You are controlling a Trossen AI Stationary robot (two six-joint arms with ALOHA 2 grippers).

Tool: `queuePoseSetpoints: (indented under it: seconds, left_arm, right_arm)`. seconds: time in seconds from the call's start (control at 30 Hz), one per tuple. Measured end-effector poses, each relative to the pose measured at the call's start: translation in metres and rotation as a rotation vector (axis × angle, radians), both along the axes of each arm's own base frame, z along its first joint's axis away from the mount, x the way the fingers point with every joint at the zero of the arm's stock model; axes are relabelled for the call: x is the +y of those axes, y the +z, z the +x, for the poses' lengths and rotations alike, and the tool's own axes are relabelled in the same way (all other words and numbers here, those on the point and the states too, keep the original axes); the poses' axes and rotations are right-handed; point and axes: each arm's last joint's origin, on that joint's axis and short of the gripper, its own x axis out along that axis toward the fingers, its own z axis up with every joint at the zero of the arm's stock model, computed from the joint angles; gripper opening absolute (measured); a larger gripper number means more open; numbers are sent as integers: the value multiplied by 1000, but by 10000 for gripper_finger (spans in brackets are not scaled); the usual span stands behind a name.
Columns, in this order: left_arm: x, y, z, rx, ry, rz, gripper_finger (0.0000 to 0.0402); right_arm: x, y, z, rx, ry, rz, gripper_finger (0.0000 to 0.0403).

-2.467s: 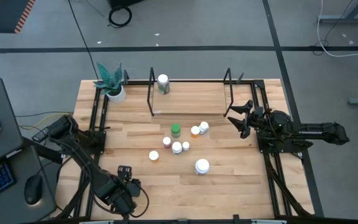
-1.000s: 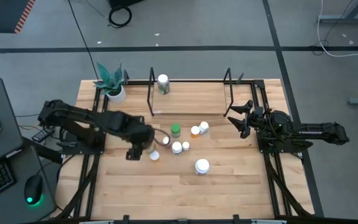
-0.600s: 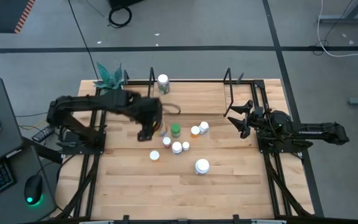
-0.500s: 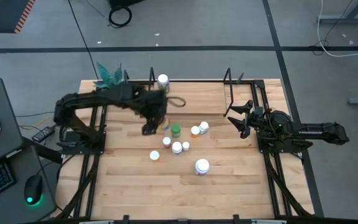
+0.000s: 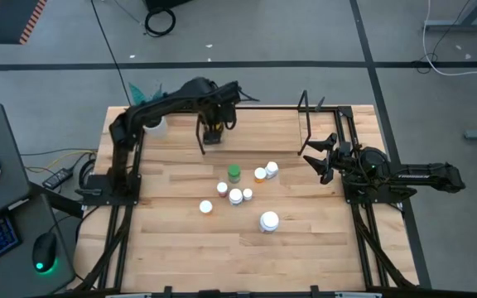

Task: Pick and place medicine bottles onto shelf by color
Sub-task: Put the yellow medicine bottle on the shelf

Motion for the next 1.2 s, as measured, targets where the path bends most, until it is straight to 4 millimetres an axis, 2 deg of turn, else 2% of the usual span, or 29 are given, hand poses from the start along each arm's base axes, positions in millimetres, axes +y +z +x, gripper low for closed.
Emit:
queuePoseSetpoints:
  seconds: [0.2,0.47,0.6,0.77,1.2]
  left_arm:
    - [22,-18,-2,63,76,-2,346]
    - [36,-16,0,0,60,59,346]
    - [43,-23,1,6,70,54,346]
    - [48,-34,4,34,48,47,346]
    - [54,-38,8,4,19,65,346]
  right_arm:
    - [0,0,0,1,0,0,288]
    - [0,0,0,0,0,0,288]
    - [0,0,0,0,0,0,288]
    - [0,0,0,0,0,0,288]
    - [0,0,0,0,0,0,288]
